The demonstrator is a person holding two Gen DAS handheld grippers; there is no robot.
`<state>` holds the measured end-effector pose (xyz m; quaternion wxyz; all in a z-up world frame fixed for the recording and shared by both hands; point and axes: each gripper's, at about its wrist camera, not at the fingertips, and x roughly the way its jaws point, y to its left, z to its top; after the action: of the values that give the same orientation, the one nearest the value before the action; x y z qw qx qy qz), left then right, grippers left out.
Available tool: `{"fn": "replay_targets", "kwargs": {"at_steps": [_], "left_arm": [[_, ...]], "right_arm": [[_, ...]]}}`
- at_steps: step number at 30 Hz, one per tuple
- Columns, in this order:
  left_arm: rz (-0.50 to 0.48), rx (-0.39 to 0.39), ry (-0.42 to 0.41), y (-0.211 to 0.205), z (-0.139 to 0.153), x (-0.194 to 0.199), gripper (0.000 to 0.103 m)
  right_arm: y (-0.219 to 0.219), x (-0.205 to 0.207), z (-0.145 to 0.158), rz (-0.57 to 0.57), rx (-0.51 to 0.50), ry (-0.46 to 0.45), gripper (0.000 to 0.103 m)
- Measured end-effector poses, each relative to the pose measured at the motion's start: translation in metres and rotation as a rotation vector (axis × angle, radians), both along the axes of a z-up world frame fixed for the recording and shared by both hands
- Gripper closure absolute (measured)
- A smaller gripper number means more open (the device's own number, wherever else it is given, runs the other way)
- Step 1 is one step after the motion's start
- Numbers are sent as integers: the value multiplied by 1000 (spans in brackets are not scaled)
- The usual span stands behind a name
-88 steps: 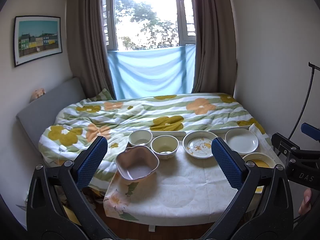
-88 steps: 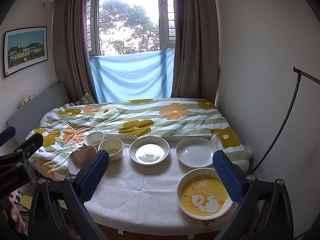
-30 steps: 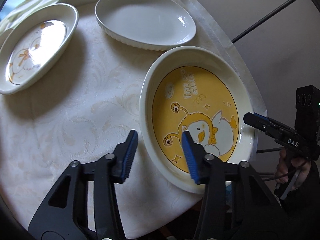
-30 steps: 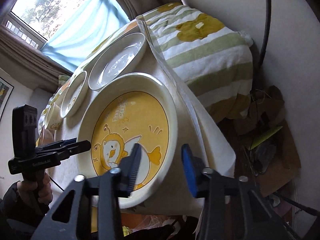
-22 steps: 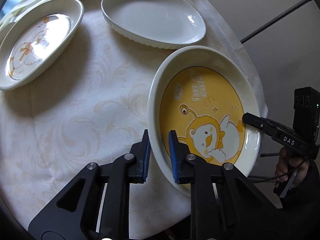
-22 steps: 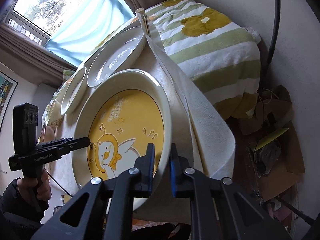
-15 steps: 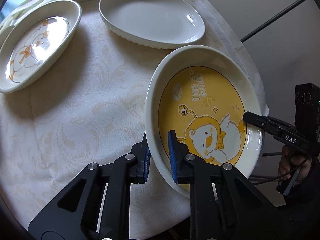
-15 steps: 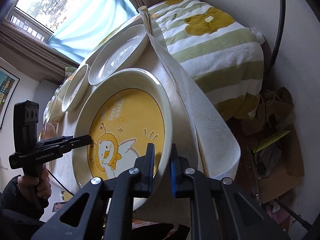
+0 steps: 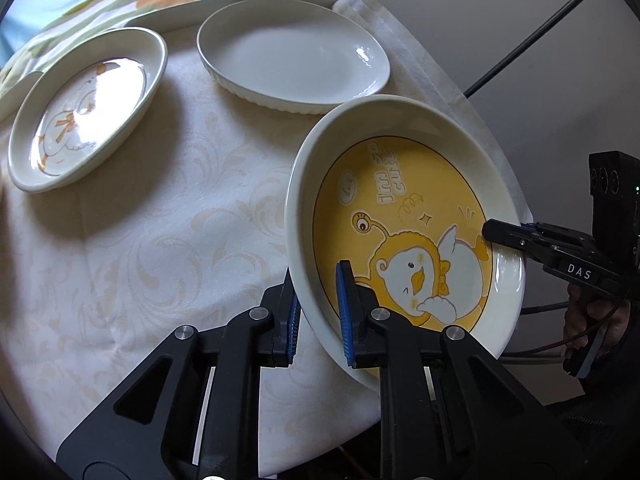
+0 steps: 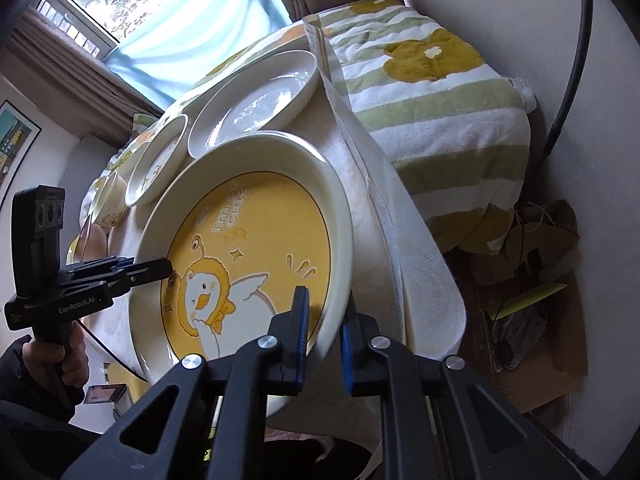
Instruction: Organize plates and bowls
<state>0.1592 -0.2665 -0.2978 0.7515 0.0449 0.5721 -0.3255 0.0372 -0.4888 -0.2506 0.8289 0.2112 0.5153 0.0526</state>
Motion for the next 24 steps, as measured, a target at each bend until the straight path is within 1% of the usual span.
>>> {"fn": "replay_targets", "kwargs": {"at_steps": [4, 7, 12, 18, 24], "left_arm": [[26, -23, -10, 13, 12, -7, 89], [58, -36, -27, 30, 25, -11, 89], [136, -52, -63, 74, 51, -19, 89], [233, -40, -82, 140, 65, -21, 89], [315, -3, -64, 208, 57, -28, 89]], "right_arm": [[4, 1, 15, 16, -11, -20, 90], [12, 5, 28, 47, -25, -33, 90], [41, 19, 46, 130, -28, -54, 90], [96, 38, 51, 230, -8, -66, 90], [163, 54, 38, 313, 20, -49, 90]]}}
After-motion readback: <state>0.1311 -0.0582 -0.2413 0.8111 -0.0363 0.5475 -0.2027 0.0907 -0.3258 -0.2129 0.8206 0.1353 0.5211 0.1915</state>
